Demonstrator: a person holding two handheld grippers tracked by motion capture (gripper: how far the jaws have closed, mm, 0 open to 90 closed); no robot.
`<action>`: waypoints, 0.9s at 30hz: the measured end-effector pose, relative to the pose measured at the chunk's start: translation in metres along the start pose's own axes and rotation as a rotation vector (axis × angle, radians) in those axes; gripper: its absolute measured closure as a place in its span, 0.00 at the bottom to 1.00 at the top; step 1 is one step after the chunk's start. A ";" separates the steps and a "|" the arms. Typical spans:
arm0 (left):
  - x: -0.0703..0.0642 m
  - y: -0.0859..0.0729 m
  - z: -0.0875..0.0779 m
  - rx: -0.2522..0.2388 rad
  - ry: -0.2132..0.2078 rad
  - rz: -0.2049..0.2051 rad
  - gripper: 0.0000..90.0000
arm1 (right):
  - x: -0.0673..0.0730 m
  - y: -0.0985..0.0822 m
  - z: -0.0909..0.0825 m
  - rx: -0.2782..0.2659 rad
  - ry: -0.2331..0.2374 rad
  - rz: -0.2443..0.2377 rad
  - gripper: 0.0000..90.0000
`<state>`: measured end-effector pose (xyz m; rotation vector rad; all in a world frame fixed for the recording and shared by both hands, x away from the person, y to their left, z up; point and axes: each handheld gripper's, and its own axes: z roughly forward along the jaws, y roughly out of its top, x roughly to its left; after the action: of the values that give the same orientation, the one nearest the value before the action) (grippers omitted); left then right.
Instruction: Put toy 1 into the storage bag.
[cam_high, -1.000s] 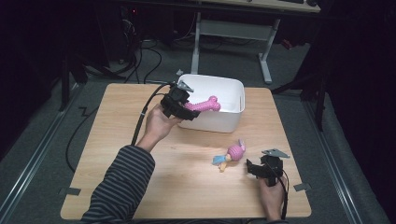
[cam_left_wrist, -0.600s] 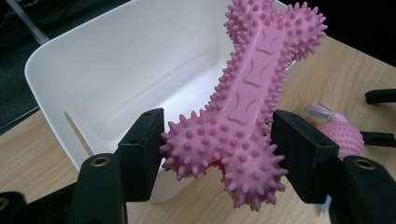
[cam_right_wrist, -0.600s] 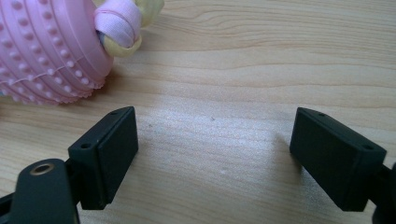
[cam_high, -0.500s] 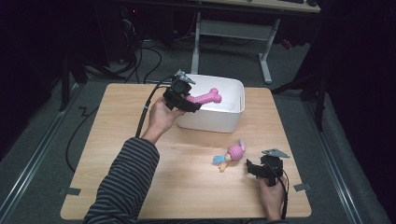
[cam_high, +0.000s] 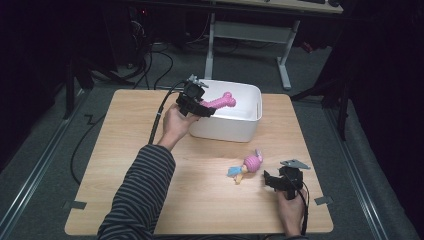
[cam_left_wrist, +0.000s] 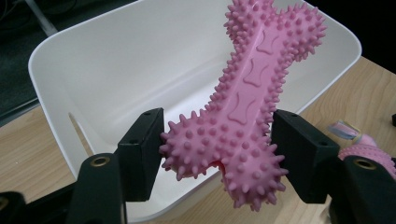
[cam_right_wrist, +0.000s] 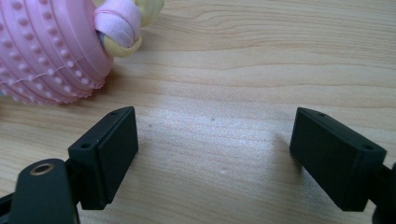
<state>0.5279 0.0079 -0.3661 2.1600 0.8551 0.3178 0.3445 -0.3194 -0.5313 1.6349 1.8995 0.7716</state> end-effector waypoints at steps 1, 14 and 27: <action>0.001 0.000 0.002 -0.003 0.002 -0.003 0.41 | 0.000 0.000 0.000 0.000 0.000 0.000 0.17; 0.012 -0.002 0.017 -0.011 0.030 -0.049 0.41 | 0.000 0.000 0.000 0.001 -0.001 0.002 0.17; 0.016 -0.004 0.027 0.006 0.040 -0.067 0.40 | 0.000 0.000 0.000 0.001 -0.001 0.002 0.17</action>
<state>0.5500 0.0050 -0.3877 2.1320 0.9500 0.3256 0.3446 -0.3191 -0.5313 1.6375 1.8980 0.7707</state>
